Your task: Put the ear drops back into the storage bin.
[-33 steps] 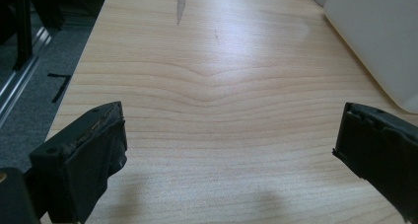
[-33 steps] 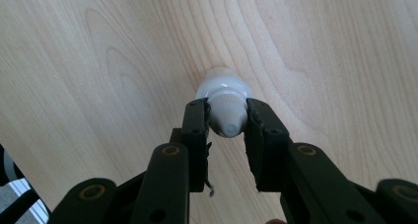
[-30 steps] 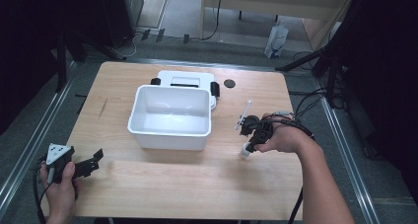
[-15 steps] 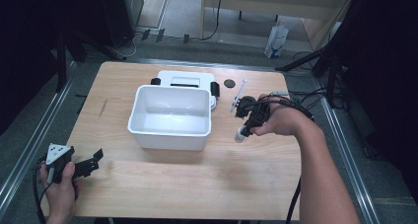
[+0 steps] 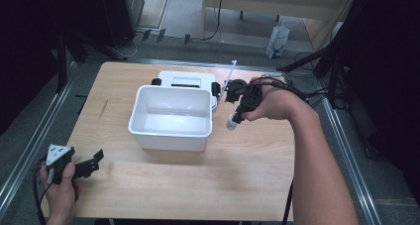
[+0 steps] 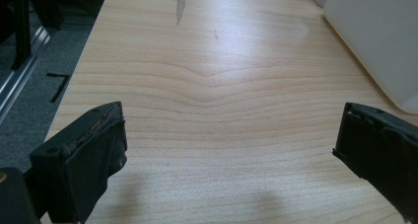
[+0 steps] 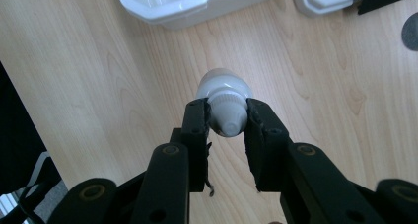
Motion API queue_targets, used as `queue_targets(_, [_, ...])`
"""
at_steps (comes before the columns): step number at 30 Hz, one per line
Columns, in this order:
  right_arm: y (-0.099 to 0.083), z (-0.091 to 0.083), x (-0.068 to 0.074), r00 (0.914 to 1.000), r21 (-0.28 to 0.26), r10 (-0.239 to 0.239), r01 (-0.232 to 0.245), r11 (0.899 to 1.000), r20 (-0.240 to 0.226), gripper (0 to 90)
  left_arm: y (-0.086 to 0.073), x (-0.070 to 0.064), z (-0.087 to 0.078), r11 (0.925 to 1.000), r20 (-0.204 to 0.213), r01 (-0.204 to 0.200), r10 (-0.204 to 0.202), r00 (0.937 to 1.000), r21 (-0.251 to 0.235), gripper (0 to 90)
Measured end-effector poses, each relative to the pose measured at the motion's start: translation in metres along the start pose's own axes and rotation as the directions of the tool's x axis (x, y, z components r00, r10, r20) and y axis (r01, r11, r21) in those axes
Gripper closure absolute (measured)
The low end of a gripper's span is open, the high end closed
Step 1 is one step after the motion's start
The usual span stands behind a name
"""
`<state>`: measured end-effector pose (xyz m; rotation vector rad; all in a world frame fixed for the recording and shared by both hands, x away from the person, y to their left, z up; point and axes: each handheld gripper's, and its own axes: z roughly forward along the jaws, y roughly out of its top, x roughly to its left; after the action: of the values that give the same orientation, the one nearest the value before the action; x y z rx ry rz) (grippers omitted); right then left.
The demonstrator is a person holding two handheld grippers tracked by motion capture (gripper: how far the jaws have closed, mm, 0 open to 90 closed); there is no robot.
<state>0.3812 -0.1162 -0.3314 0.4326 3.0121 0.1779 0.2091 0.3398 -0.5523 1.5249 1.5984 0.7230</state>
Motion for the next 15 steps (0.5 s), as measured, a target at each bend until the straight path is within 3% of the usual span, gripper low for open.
queue_targets(15, [0.033,-0.017,0.003,0.9992,-0.031,-0.036,0.037,0.999,0.016,72.3,0.0,0.0,0.0,1.0,0.002,0.006,-0.006,1.0,0.0,0.1])
